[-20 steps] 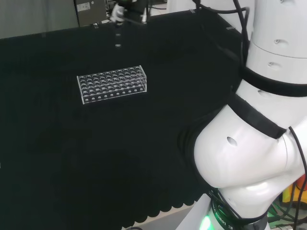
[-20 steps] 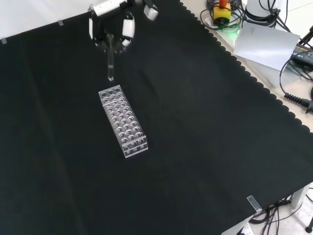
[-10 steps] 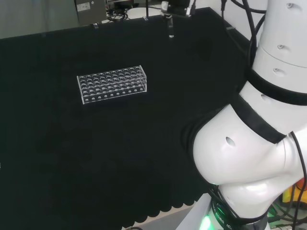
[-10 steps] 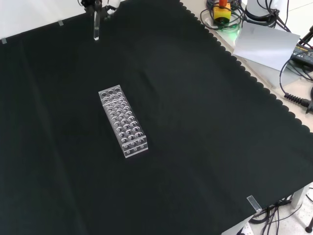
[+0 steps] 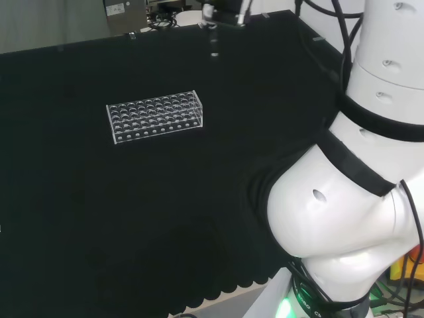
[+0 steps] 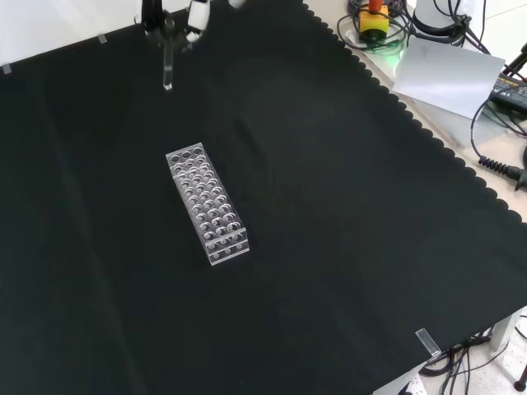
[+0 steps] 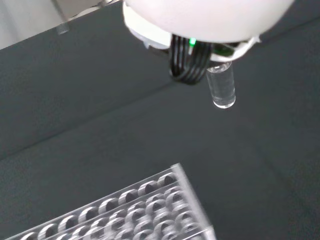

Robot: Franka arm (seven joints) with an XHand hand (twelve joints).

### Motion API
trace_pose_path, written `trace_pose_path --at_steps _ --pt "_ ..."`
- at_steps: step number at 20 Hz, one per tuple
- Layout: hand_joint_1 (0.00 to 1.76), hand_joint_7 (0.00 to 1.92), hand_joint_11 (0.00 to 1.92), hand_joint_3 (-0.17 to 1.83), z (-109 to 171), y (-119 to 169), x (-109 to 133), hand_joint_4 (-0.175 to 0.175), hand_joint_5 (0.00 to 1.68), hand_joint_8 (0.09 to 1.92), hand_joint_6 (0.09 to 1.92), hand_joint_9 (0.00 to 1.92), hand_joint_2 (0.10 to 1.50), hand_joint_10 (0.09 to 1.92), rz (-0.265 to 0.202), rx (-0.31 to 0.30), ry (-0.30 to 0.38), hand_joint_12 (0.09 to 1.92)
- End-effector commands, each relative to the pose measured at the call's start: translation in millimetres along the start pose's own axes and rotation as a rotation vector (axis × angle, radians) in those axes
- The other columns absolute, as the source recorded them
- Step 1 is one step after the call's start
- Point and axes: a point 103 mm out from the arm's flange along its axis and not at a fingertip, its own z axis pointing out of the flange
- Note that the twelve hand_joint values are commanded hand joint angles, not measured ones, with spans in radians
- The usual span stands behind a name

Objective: Shake the test tube.

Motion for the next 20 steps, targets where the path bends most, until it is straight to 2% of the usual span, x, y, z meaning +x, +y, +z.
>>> trace_pose_path --at_steps 1,6,8,11,13,16,20 --pt "1.43 1.31 1.09 0.77 29 -23 92 -0.175 1.23 0.78 0.74 1.25 0.58 0.73 -0.158 0.081 0.062 1.02" --pt "1.43 1.31 1.09 0.77 41 -41 140 -0.175 1.23 0.78 0.74 1.25 0.58 0.73 -0.241 0.127 0.106 1.02" --pt "1.43 1.31 1.09 0.77 43 -44 148 -0.175 1.23 0.78 0.74 1.25 0.58 0.73 -0.257 0.135 0.115 1.02" --pt "1.43 1.31 1.09 0.77 43 -45 149 -0.175 1.23 0.78 0.74 1.25 0.58 0.73 -0.256 0.132 0.110 1.02" --pt "1.43 1.31 1.09 0.77 41 -40 141 -0.175 1.23 0.78 0.74 1.25 0.58 0.73 -0.244 0.130 0.107 1.02" --pt "1.43 1.31 1.09 0.77 36 -29 114 -0.175 1.23 0.78 0.74 1.25 0.58 0.73 -0.206 0.112 0.090 1.02" --pt "1.43 1.31 1.09 0.77 23 -11 68 -0.175 1.23 0.78 0.74 1.25 0.58 0.73 -0.124 0.070 0.044 1.02"
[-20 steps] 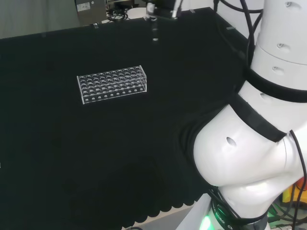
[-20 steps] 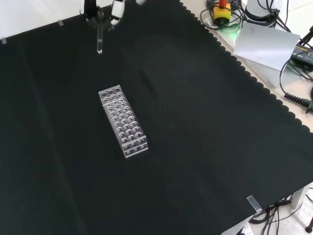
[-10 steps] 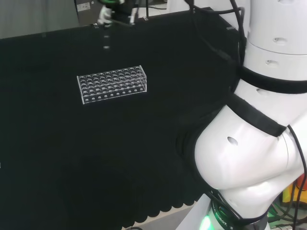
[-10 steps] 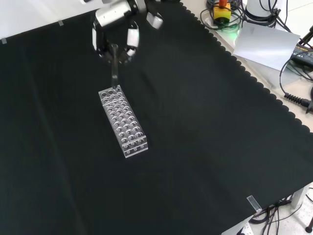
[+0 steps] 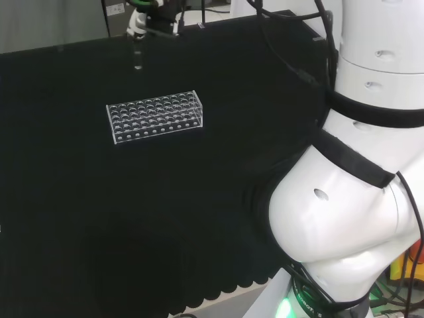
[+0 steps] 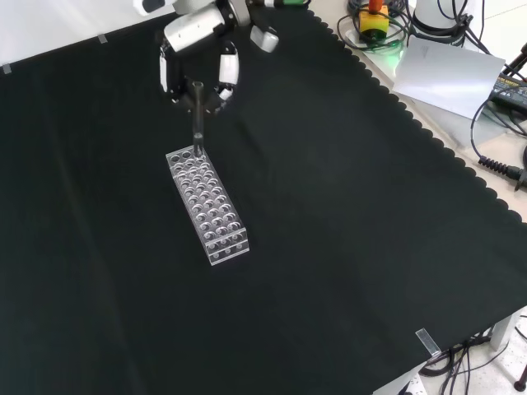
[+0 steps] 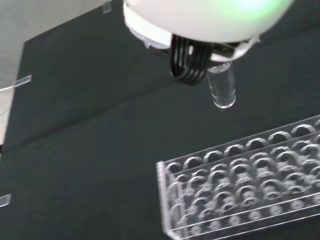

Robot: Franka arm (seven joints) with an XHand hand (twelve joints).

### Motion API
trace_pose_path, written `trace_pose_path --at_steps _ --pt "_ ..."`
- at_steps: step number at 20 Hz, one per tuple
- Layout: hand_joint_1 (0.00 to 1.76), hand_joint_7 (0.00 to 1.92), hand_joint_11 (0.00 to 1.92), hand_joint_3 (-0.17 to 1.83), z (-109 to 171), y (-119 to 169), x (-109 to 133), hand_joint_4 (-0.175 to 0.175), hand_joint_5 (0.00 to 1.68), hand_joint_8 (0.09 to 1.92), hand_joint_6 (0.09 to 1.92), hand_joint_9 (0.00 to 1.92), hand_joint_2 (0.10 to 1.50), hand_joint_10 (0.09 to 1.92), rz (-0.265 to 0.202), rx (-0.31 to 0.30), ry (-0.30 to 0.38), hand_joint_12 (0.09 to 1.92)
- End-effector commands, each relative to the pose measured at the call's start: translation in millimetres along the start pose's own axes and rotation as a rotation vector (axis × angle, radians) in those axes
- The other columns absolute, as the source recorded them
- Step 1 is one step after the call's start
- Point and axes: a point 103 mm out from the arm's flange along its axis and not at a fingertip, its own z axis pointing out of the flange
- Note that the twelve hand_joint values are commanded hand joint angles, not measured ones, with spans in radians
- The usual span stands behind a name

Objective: Shake the test tube.

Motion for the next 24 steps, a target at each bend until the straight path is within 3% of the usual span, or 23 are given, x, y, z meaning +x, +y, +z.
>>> trace_pose_path --at_steps 1,7,11,14,18,24 --pt "1.43 1.31 1.09 0.77 -25 8 -69 -0.175 1.23 0.78 0.74 1.25 0.58 0.73 0.119 -0.056 -0.063 1.02" --pt "1.43 1.31 1.09 0.77 -55 12 -142 -0.175 1.23 0.78 0.74 1.25 0.58 0.73 0.264 -0.120 -0.151 1.02" --pt "1.43 1.31 1.09 0.77 -68 12 -168 -0.175 1.23 0.78 0.74 1.25 0.58 0.73 0.325 -0.142 -0.169 1.02" --pt "1.43 1.31 1.09 0.78 -69 11 -169 -0.175 1.23 0.78 0.74 1.25 0.58 0.73 0.326 -0.144 -0.168 1.02" --pt "1.43 1.31 1.09 0.77 -59 11 -153 -0.175 1.23 0.78 0.74 1.25 0.58 0.73 0.298 -0.123 -0.141 1.02" --pt "1.43 1.31 1.09 0.77 -21 8 -95 -0.175 1.23 0.78 0.74 1.25 0.58 0.73 0.196 -0.048 -0.091 1.02"
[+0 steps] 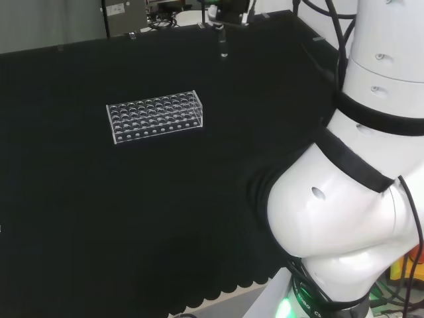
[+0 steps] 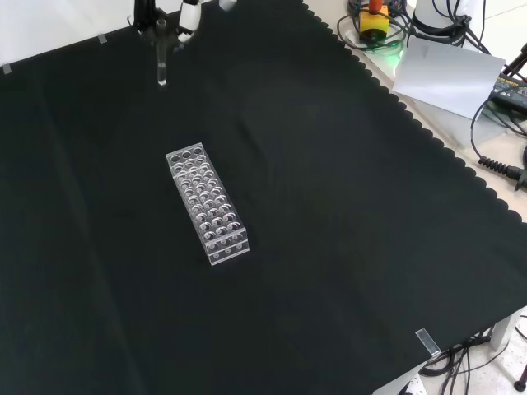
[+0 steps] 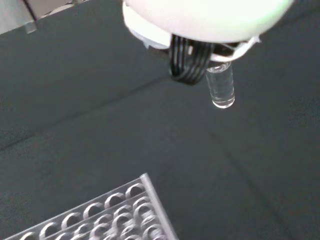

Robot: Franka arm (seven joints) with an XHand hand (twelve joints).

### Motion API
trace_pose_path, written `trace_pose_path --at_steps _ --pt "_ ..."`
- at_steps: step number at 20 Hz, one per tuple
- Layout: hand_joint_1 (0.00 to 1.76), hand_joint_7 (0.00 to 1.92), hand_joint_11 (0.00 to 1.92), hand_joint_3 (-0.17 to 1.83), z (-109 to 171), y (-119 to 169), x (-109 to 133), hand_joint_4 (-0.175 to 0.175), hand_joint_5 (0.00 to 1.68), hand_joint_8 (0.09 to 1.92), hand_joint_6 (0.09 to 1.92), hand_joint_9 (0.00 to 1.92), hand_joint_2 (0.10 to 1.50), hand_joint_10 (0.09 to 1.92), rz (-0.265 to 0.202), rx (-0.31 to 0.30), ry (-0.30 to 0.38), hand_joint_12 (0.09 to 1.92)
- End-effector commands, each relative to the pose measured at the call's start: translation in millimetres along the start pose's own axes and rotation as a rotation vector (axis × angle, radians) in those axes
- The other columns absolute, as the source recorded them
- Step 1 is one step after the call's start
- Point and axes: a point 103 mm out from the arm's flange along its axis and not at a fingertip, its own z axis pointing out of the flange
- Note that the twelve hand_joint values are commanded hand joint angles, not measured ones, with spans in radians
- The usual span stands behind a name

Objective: Shake the test tube.

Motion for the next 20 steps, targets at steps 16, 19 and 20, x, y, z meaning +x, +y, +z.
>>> trace_pose_path --at_steps 16,19,20 --pt "1.43 1.31 1.09 0.77 44 -68 148 -0.175 1.23 0.78 0.74 1.25 0.58 0.73 -0.249 0.165 0.188 1.02" --pt "1.43 1.31 1.09 0.77 41 -61 136 -0.175 1.23 0.78 0.74 1.25 0.58 0.73 -0.235 0.149 0.173 1.02" --pt "1.43 1.31 1.09 0.77 39 -58 130 -0.175 1.23 0.78 0.74 1.25 0.58 0.73 -0.227 0.141 0.167 1.02"
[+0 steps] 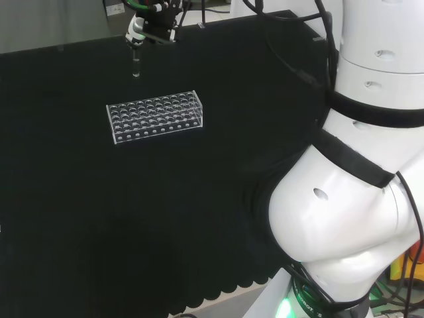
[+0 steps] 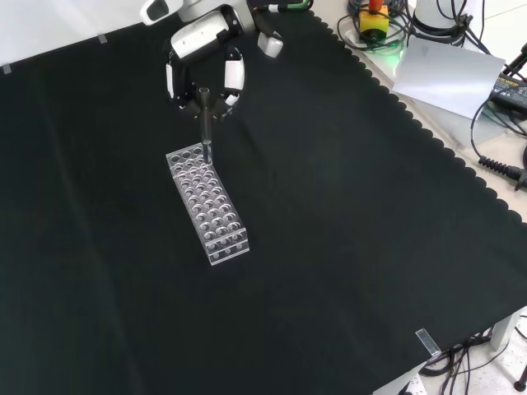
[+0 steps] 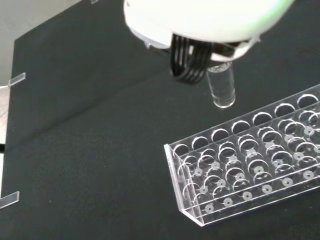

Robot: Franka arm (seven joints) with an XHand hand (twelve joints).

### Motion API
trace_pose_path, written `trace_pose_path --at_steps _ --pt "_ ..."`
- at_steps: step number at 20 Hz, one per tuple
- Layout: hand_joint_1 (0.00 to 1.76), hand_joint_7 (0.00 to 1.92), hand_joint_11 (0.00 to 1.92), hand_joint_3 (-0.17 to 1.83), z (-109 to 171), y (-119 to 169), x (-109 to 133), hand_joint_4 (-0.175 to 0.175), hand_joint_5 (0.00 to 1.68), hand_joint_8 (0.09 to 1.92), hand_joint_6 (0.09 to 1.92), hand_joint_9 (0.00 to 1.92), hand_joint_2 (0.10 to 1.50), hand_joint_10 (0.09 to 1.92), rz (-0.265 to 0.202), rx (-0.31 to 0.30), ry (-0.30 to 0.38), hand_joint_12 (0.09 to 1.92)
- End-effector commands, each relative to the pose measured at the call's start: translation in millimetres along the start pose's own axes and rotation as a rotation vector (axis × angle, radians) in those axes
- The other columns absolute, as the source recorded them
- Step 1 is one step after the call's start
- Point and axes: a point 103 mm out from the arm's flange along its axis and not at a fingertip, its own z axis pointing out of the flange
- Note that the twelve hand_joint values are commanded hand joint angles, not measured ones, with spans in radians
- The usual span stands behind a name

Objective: Shake the test tube.

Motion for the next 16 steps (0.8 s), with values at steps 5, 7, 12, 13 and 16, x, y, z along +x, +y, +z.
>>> trace_pose_path --at_steps 5,7,12,13,16 --pt "1.43 1.31 1.09 0.77 -31 12 -65 -0.175 1.23 0.78 0.74 1.25 0.58 0.73 0.088 -0.069 -0.078 1.02" --pt "1.43 1.31 1.09 0.77 -43 14 -88 -0.175 1.23 0.78 0.74 1.25 0.58 0.73 0.119 -0.090 -0.113 1.02" --pt "1.43 1.31 1.09 0.77 -67 18 -141 -0.175 1.23 0.78 0.74 1.25 0.58 0.73 0.220 -0.133 -0.179 1.02" --pt "1.43 1.31 1.09 0.77 -71 18 -150 -0.175 1.23 0.78 0.74 1.25 0.58 0.73 0.238 -0.139 -0.188 1.02" --pt "1.43 1.31 1.08 0.77 -80 18 -168 -0.175 1.23 0.78 0.74 1.25 0.58 0.73 0.271 -0.155 -0.214 1.02"
